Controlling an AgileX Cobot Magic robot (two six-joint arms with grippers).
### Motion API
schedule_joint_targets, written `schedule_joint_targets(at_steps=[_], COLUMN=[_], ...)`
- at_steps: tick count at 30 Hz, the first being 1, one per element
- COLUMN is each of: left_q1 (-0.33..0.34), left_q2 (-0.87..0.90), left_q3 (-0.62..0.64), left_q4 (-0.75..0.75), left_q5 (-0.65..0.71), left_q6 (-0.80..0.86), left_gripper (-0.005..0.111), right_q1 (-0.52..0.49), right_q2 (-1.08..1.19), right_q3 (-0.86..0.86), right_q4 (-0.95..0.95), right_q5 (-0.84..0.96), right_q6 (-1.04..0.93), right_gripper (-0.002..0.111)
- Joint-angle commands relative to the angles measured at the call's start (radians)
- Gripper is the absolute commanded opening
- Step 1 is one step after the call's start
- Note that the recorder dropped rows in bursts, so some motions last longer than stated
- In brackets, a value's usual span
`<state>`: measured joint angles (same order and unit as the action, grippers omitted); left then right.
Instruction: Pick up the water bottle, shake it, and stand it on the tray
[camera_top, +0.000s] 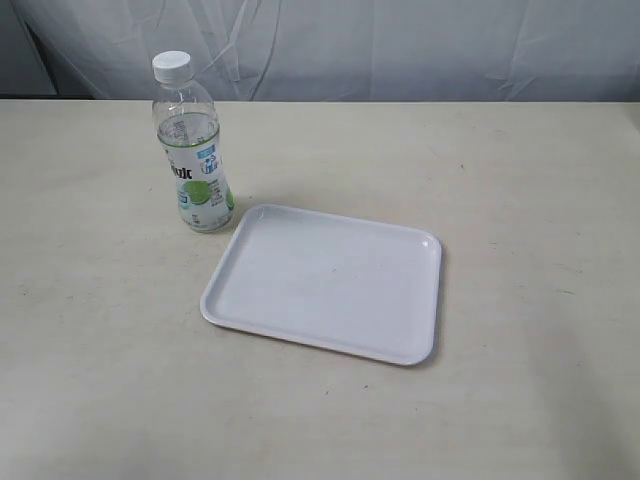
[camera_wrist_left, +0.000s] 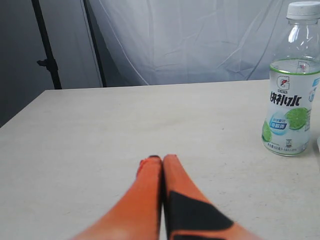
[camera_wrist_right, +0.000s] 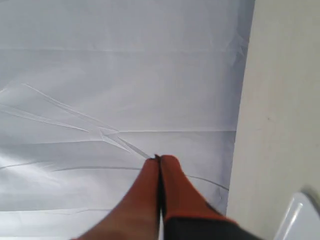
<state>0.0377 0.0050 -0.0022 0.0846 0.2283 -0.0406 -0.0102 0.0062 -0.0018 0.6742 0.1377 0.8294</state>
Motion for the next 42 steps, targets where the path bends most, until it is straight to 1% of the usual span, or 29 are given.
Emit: schedule_joint_targets(at_steps=[1, 4, 6, 9, 12, 14, 17, 19, 22, 24, 25, 27, 29, 32, 34, 36, 39, 40, 41, 42], left_q1=[0.0, 0.0, 0.0, 0.0, 0.0, 0.0, 0.0, 0.0, 0.0, 0.0, 0.0, 0.0, 0.0, 0.0, 0.0, 0.0, 0.0, 0.0, 0.0, 0.0], left_q2=[-0.005, -0.005, -0.005, -0.005, -0.005, -0.005, -0.005, -0.005, -0.005, -0.005, -0.005, -0.005, -0.005, -0.005, -0.005, -0.005, -0.005, -0.005, -0.005, -0.005], left_q3=[0.002, 0.002, 0.002, 0.002, 0.002, 0.002, 0.002, 0.002, 0.002, 0.002, 0.002, 0.002, 0.002, 0.002, 0.002, 0.002, 0.002, 0.002, 0.002, 0.002], left_q4=[0.0, 0.0, 0.0, 0.0, 0.0, 0.0, 0.0, 0.0, 0.0, 0.0, 0.0, 0.0, 0.0, 0.0, 0.0, 0.0, 0.0, 0.0, 0.0, 0.0], left_q5=[-0.003, -0.003, -0.003, -0.003, -0.003, -0.003, -0.003, -0.003, -0.003, -0.003, -0.003, -0.003, -0.003, -0.003, -0.003, -0.003, -0.003, -0.003, -0.003, -0.003], left_q6=[-0.003, -0.003, -0.003, -0.003, -0.003, -0.003, -0.003, -0.003, -0.003, -0.003, -0.003, -0.003, -0.003, -0.003, -0.003, -0.003, -0.003, -0.003, -0.003, -0.003], left_gripper=[0.0, 0.0, 0.0, 0.0, 0.0, 0.0, 0.0, 0.0, 0.0, 0.0, 0.0, 0.0, 0.0, 0.0, 0.0, 0.0, 0.0, 0.0, 0.0, 0.0], right_q1=[0.001, 0.001, 0.001, 0.001, 0.001, 0.001, 0.001, 0.001, 0.005, 0.038, 0.068, 0.138, 0.238, 0.399, 0.506, 0.588, 0.656, 0.667, 0.676, 0.681], right_q2=[-0.006, -0.005, 0.052, 0.21, 0.409, 0.541, 0.745, 0.861, 1.029, 1.132, 1.175, 1.242, 1.284, 1.333, 1.373, 1.42, 1.495, 1.515, 1.54, 1.564], right_q3=[-0.033, -0.138, -0.237, -0.396, -0.535, -0.615, -0.731, -0.787, -0.836, -0.838, -0.838, -0.84, -0.842, -0.848, -0.874, -0.911, -0.981, -1.009, -1.037, -1.066], right_q4=[0.005, 0.005, 0.005, 0.005, 0.022, 0.061, 0.196, 0.326, 0.604, 0.796, 0.862, 0.961, 1.029, 1.07, 1.07, 1.07, 1.07, 1.07, 1.07, 1.07], right_q5=[-0.018, 0.005, 0.034, 0.102, 0.167, 0.197, 0.272, 0.379, 0.592, 0.717, 0.744, 0.698, 0.565, 0.275, 0.133, 0.065, 0.069, 0.083, 0.108, 0.14], right_q6=[-0.173, -0.39, -0.598, -0.919, -1.144, -1.251, -1.404, -1.531, -1.837, -2.066, -2.157, -2.255, -2.352, -2.529, -2.611, -2.674, -2.74, -2.752, -2.749, -2.747], right_gripper=[-0.001, -0.001, -0.001, -0.001, -0.001, -0.001, -0.001, -0.001, -0.001, -0.001, -0.001, -0.001, -0.001, -0.001, -0.001, -0.001, 0.0, 0.002, 0.007, 0.015])
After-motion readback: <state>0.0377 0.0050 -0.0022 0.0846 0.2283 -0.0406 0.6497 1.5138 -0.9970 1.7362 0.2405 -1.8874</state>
